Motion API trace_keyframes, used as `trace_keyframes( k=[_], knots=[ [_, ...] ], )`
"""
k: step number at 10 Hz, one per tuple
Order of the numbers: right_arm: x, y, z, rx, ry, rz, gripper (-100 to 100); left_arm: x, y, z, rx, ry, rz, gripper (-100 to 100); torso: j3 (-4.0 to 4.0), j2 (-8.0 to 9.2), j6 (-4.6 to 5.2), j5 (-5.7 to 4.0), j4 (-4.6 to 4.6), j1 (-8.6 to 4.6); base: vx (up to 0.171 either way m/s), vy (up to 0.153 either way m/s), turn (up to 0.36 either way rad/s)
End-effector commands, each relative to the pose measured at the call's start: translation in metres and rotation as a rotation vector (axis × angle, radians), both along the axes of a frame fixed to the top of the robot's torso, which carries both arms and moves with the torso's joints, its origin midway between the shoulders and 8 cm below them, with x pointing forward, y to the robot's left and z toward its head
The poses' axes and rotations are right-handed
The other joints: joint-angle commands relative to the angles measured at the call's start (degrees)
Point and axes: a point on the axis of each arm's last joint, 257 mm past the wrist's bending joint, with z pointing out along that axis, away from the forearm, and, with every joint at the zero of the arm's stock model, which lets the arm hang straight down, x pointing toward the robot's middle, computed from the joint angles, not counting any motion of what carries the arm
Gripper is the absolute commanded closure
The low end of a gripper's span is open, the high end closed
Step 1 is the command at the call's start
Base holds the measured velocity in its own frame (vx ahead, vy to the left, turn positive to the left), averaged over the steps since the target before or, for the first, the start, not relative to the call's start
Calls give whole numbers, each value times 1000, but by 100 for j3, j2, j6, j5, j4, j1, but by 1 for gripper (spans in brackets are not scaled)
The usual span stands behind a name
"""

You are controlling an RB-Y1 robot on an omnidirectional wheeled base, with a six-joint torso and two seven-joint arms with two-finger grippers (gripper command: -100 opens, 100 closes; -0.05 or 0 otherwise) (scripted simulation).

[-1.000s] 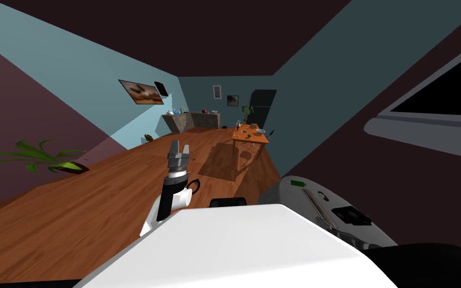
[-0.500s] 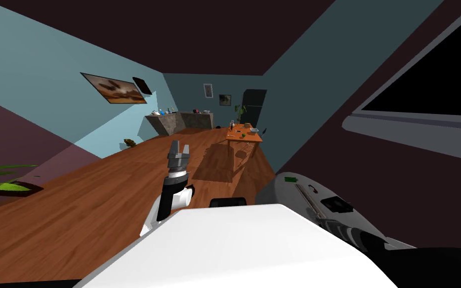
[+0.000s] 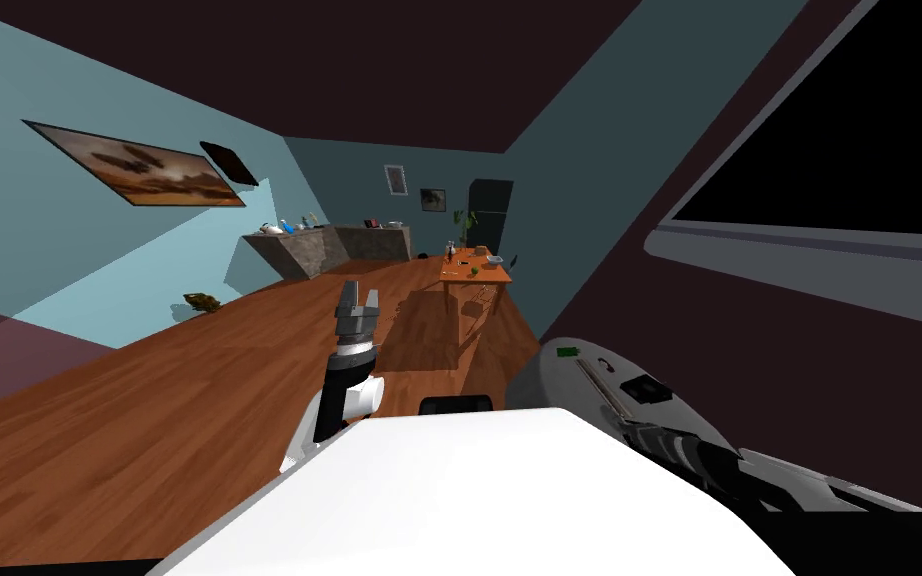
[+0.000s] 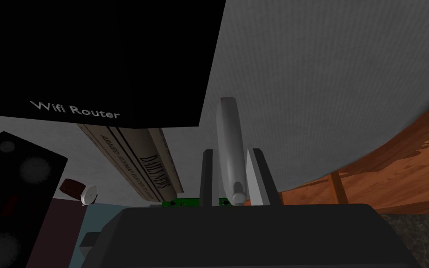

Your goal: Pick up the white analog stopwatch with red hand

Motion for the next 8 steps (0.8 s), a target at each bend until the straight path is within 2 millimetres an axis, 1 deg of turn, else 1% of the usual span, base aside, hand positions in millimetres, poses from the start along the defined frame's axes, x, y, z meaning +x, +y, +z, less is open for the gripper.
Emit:
trace_keyframes(
  k=[1,2,3,4,5,6,7,8],
  knots=[
    [1,4,0,1,5,14,100,0,0,0,0,0,0,0,0,0,0,0,0,0,63,-2,-73],
    [2,5,-1,4,4,15,100,0,0,0,0,0,0,0,4,7,-12,0,3,1,18,-3,51],
    [27,11,4,1,-13,80,100,0,0,0,0,0,0,0,12,19,-15,0,7,1,103,-25,-348],
    [22,13,2,2,4,89,100,0,0,0,0,0,0,0,1,-1,-2,1,3,-6,121,-10,-298],
    [23,14,1,4,3,91,100,0,0,0,0,0,0,0,-2,-4,-4,-1,0,-3,50,8,-90],
    [47,19,8,-2,-17,152,100,0,0,0,0,0,0,0,6,10,-10,-1,3,1,94,10,-389],
    [42,22,5,2,2,163,100,0,0,0,0,0,0,0,2,3,2,3,2,5,102,4,-348],
    [63,25,13,-6,-21,211,100,0,0,0,0,0,0,0,1,3,1,0,-1,2,136,4,-405]
  ],
)
